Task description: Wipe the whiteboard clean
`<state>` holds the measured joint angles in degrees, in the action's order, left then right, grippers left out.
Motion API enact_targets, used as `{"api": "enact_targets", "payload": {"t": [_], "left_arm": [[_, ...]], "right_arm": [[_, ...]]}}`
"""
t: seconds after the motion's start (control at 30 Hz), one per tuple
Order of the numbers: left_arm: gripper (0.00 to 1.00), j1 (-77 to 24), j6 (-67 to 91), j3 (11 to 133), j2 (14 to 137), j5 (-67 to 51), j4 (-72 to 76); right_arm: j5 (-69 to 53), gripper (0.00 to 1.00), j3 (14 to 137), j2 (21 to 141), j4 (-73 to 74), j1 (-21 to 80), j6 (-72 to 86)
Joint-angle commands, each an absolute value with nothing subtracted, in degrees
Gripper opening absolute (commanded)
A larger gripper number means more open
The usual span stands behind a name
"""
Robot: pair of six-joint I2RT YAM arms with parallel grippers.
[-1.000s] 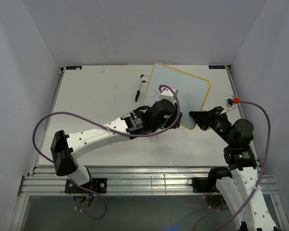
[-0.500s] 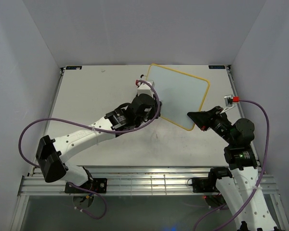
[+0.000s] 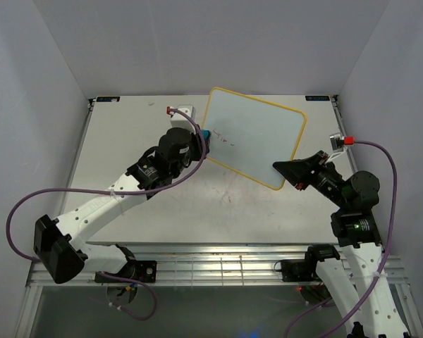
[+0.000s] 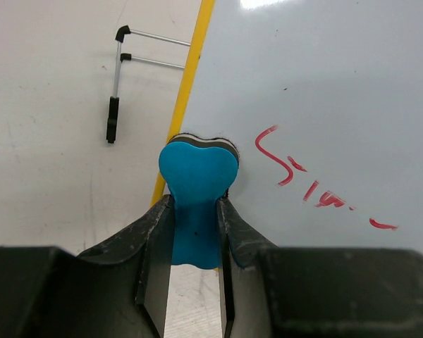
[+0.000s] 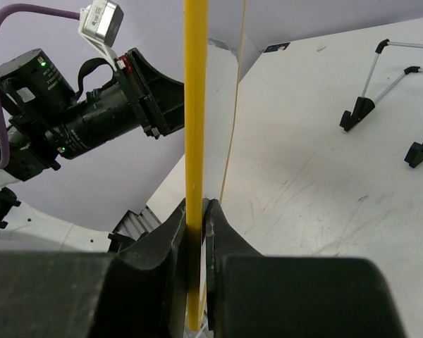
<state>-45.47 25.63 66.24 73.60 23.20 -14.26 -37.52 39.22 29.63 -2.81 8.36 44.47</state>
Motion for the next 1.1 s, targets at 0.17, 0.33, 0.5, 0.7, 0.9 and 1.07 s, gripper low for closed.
{"api": "enact_targets", "payload": {"t": [0.17,0.33,0.5,0.7,0.9,1.07], "left_arm": [[0.00,-44.82,21.18,64.77,72.42,14.60,-6.51],[0.00,-44.91,20.30,68.28,75.48,15.28,-8.86],[0.00,-44.83,18.98,74.70,80.59,16.00,-11.43],[0.00,-45.00,20.30,75.76,82.53,11.35,-11.25],[0.00,-46.75,22.41,72.60,81.30,6.16,-8.62],[0.00,-55.27,21.97,73.30,81.82,7.03,-7.12]], "right_arm": [[-52.82,0.08,43.51,29.26,-15.82,10.20,50.71],[-53.61,0.08,43.68,29.35,-13.81,10.11,47.12],[-54.49,0.08,43.07,28.83,-12.48,10.19,43.59],[-54.49,0.08,42.10,28.65,-14.50,10.19,43.86],[-53.79,0.08,41.22,29.26,-17.22,10.20,45.79],[-53.70,0.08,40.26,30.50,-17.84,10.19,44.92]]}}
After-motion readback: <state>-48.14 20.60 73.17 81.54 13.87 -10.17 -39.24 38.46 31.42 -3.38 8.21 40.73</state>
